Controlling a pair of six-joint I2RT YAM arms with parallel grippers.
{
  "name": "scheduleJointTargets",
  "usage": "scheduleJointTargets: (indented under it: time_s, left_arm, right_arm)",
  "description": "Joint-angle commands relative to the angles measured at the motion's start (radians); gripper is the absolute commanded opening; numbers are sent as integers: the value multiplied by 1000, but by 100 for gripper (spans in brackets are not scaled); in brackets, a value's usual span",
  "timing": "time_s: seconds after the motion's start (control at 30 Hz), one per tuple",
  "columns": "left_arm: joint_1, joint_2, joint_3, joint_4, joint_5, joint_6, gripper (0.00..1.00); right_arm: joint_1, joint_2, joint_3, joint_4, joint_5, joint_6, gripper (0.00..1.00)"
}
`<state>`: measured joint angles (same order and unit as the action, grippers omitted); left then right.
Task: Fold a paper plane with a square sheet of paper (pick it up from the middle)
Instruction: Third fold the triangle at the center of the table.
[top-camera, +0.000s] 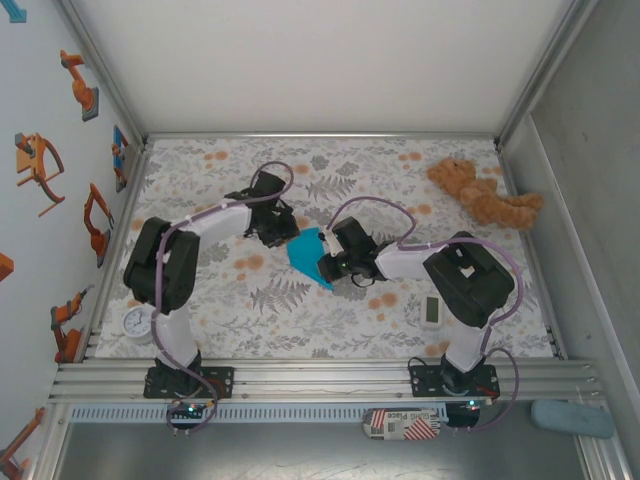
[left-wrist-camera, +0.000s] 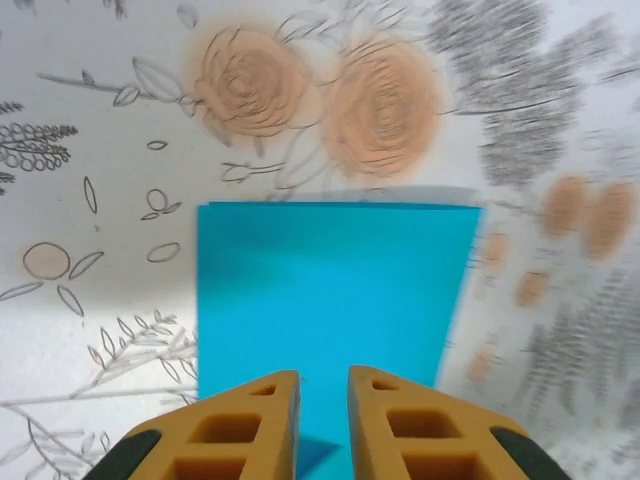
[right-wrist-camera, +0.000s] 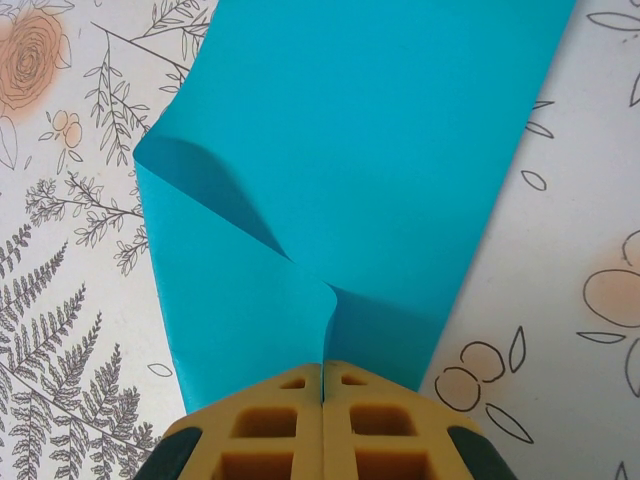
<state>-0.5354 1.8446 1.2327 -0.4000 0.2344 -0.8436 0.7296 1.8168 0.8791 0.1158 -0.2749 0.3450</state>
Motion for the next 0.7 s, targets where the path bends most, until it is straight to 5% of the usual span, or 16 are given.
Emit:
scheduleJointTargets:
  time_s: [0.0, 0.33, 0.67]
  left_arm:
    - [-16, -105, -91, 107, 24, -87, 23]
    - [-151, -139, -256, 266, 31, -267, 16]
    - [-171, -106, -288, 279, 20, -296, 12]
  right_arm:
    - [-9, 29, 15, -43, 17, 9, 0]
    - [-12, 39, 26, -51, 2, 10, 0]
    - [-13, 39, 25, -51, -4, 9, 0]
